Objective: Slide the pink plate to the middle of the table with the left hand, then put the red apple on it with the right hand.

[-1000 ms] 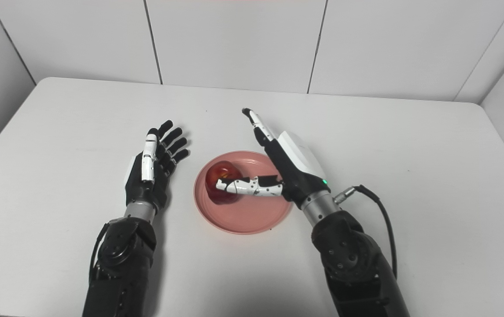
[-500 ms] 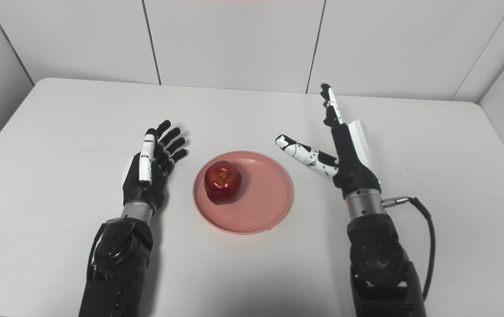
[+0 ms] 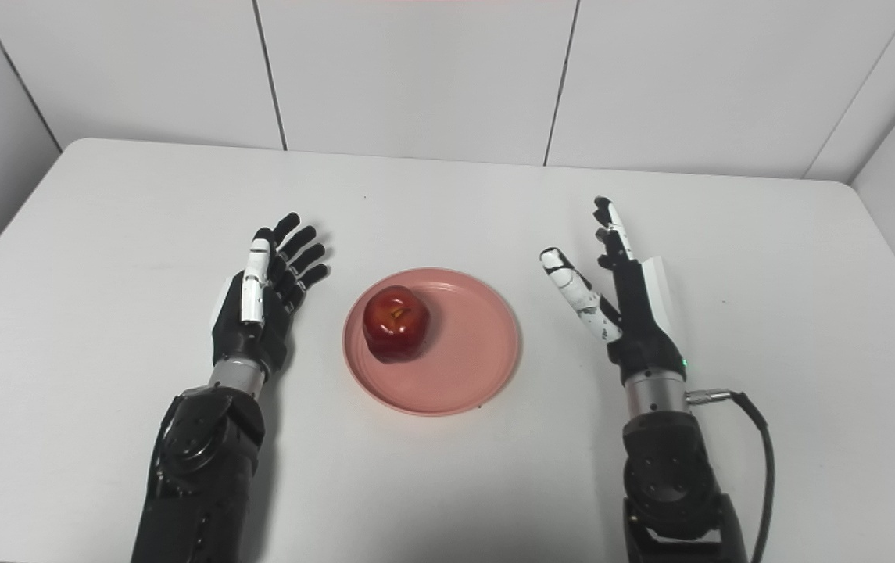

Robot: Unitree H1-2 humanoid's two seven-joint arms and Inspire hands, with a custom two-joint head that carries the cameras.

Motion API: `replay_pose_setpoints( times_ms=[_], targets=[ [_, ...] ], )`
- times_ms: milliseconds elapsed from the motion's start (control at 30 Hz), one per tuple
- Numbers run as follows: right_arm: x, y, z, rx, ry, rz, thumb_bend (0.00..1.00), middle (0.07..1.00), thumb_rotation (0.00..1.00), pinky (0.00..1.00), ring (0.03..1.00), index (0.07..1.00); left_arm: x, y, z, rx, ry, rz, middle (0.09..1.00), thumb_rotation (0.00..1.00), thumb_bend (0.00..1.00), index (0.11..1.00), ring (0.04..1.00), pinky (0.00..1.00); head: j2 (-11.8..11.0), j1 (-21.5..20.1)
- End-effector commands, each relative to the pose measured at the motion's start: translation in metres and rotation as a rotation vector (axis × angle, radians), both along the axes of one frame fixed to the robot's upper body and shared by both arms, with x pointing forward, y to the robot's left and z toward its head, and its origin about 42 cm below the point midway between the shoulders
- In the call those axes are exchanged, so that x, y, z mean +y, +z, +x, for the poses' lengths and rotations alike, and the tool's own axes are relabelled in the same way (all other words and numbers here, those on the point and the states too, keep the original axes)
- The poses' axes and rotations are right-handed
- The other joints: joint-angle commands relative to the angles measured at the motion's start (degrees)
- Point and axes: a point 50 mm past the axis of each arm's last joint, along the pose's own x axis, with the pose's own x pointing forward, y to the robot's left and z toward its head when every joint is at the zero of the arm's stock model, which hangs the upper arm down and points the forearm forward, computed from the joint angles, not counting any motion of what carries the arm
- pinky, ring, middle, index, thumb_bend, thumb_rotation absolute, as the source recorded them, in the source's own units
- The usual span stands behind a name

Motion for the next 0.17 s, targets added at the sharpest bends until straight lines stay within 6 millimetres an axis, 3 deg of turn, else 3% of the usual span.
replay_pose_setpoints(
  times_ms=[0, 133],
  targets=[
    [0.005, 0.005, 0.007, -0.081, 0.02, 0.095, 0.38, 0.921, 1.0, 0.88, 0.905, 0.927, 0.002, 0.002, 0.002, -0.023, -0.014, 0.0, 0.886, 1.0, 0.37, 0.871, 0.867, 0.85, 0.1, 0.0],
    [0.003, -0.013, 0.012, -0.07, 0.029, 0.186, 0.28, 0.914, 1.0, 0.88, 0.893, 0.918, 0.006, -0.001, 0.003, -0.028, -0.037, 0.008, 0.896, 1.0, 0.36, 0.881, 0.877, 0.87, -0.1, -0.1]
  ],
)
